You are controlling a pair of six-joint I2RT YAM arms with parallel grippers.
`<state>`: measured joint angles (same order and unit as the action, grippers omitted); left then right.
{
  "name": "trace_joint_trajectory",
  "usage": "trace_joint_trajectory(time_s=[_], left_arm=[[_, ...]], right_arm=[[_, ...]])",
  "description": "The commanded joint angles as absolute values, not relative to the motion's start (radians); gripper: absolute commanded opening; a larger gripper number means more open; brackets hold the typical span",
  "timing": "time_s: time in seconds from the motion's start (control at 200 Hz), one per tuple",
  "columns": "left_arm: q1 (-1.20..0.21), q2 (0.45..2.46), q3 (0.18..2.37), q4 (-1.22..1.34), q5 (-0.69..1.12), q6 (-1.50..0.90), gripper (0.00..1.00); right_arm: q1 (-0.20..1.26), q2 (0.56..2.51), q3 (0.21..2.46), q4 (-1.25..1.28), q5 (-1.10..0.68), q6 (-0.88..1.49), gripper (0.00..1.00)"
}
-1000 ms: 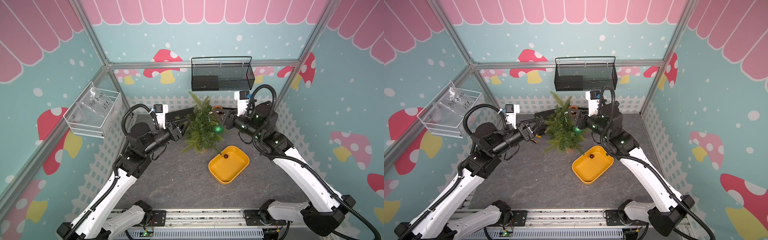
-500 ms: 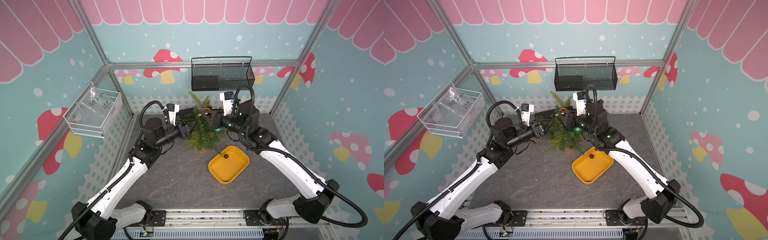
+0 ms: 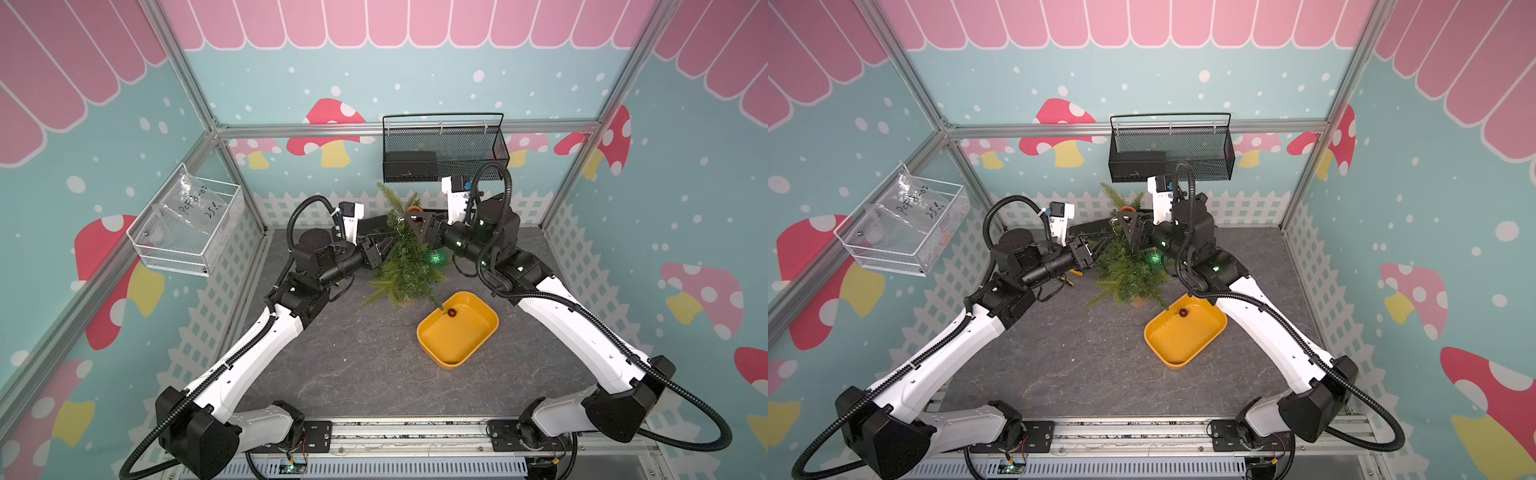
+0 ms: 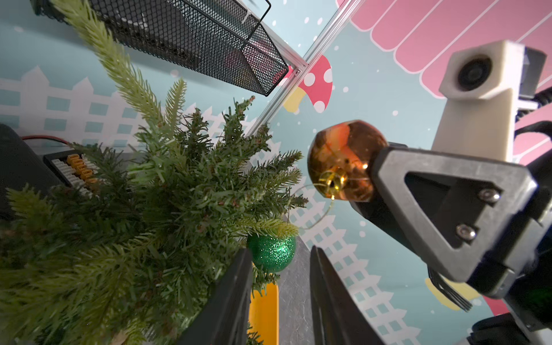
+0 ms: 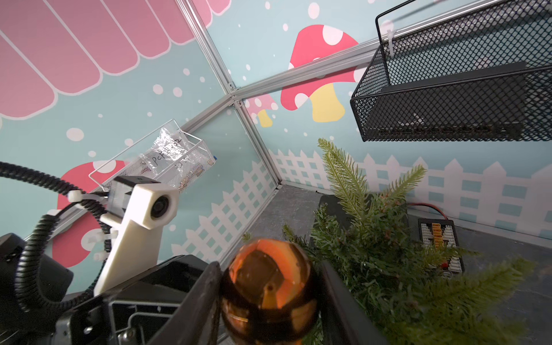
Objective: Decorate the small christmas tree with ornaments
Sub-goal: Hang an ornament on the christmas tree.
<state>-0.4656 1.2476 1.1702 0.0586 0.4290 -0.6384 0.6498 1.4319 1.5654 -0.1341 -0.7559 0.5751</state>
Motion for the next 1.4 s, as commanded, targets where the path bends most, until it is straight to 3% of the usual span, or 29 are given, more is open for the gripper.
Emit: trace_joint_trajectory(time_s=[0.0,1.396], left_arm=[[-0.460,1.261,1.206,0.070,0.414,-0.619,0.31],[-0.462,1.331,1.263,-0.016,0.352,-0.585,0.33]], right_arm=[[0.655,1.447,1.595,-0.116,-0.733,0.546,0.49],[0.626,1.423,1.527,-0.216,-0.610,0.515,0.49]])
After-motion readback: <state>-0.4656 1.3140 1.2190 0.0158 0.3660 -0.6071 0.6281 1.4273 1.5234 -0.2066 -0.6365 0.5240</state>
